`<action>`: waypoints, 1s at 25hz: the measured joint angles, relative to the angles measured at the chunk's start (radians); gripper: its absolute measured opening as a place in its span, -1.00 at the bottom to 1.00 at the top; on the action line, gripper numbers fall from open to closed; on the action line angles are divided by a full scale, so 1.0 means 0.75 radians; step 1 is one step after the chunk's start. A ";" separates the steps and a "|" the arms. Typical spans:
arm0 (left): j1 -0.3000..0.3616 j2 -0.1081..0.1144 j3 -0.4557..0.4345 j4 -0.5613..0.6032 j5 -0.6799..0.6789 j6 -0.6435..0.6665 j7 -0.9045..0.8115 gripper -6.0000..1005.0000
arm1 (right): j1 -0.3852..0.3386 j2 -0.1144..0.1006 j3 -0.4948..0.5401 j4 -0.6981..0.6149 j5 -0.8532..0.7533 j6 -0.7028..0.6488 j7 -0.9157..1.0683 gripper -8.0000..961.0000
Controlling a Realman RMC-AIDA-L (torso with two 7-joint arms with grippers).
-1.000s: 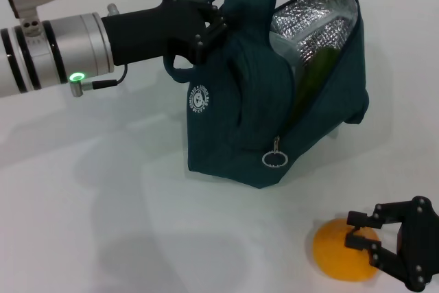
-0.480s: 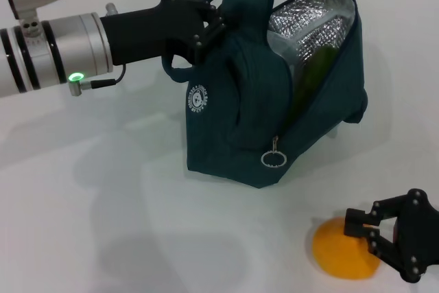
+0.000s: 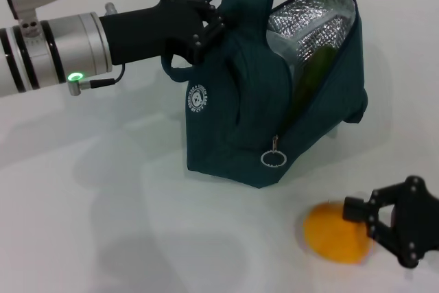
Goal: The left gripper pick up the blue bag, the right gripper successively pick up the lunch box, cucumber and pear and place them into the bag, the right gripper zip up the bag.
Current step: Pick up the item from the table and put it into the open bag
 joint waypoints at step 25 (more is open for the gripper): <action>0.035 -0.001 0.001 0.011 -0.012 0.012 0.065 -0.82 | 0.238 0.019 0.144 0.011 0.669 -0.208 0.010 -0.91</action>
